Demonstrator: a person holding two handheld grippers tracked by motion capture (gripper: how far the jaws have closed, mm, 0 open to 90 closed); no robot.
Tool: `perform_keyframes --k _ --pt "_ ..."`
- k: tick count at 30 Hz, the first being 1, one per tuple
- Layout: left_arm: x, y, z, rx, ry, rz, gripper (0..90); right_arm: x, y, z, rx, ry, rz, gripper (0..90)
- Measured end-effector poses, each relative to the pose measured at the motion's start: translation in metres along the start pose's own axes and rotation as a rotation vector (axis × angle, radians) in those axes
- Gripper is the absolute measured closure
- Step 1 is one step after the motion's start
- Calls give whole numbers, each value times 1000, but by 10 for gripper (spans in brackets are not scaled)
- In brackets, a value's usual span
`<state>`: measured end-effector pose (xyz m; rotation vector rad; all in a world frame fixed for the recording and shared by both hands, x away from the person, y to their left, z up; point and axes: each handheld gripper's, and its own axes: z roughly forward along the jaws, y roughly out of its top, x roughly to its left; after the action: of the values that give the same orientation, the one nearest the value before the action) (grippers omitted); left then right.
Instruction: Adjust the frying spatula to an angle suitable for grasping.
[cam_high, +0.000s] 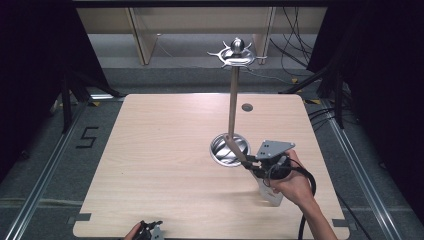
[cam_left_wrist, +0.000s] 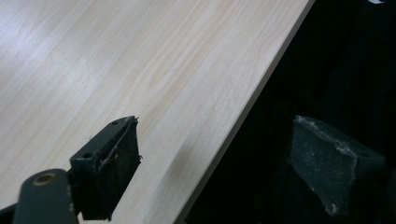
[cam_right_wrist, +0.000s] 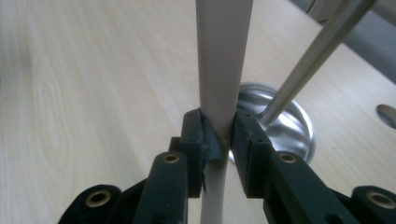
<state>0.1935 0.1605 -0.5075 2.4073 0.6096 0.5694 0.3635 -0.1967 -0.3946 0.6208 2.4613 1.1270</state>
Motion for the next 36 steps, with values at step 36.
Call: perform_keyframes --k 36 --pt "3 -1 -1 6 8 -13 155 -10 40 -29 -333 13 67 756"
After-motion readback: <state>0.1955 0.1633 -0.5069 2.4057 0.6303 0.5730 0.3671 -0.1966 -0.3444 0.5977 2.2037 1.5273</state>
